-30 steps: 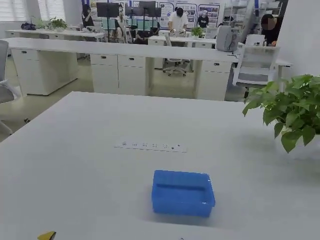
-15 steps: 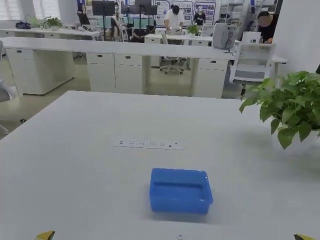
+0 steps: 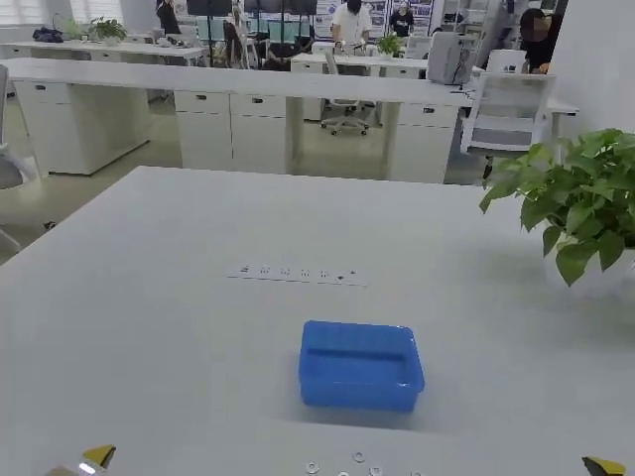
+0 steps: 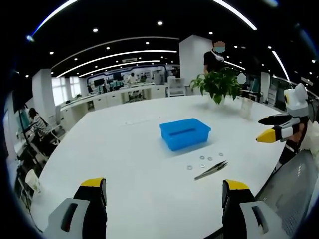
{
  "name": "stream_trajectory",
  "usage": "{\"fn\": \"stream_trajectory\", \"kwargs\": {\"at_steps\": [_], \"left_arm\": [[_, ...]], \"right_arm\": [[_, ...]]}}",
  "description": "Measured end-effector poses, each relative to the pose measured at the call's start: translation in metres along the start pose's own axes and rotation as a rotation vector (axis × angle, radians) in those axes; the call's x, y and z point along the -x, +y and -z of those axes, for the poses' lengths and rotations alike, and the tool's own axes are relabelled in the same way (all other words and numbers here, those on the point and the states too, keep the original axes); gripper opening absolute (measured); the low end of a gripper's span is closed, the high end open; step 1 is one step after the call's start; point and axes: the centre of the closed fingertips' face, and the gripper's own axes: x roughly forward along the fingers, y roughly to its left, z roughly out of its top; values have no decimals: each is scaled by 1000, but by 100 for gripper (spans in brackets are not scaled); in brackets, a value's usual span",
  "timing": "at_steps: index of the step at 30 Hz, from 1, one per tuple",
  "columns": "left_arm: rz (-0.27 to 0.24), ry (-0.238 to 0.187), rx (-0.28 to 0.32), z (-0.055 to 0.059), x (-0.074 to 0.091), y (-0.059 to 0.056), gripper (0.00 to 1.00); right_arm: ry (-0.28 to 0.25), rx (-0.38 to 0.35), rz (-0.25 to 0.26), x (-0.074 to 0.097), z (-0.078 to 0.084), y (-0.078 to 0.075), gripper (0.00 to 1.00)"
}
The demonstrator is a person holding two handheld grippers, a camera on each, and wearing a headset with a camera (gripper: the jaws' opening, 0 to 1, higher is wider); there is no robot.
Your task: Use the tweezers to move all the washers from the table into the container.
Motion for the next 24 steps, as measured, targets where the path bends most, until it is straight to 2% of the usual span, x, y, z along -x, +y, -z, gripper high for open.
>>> {"fn": "stream_trajectory", "kwargs": {"at_steps": [13, 24], "left_arm": [[11, 11, -5, -1, -2, -4, 99], [16, 16, -9, -1, -4, -6, 99]], "right_arm": [[-5, 5, 6, -1, -5, -3, 95], [23, 48, 0, -4, 0, 0, 95]]}}
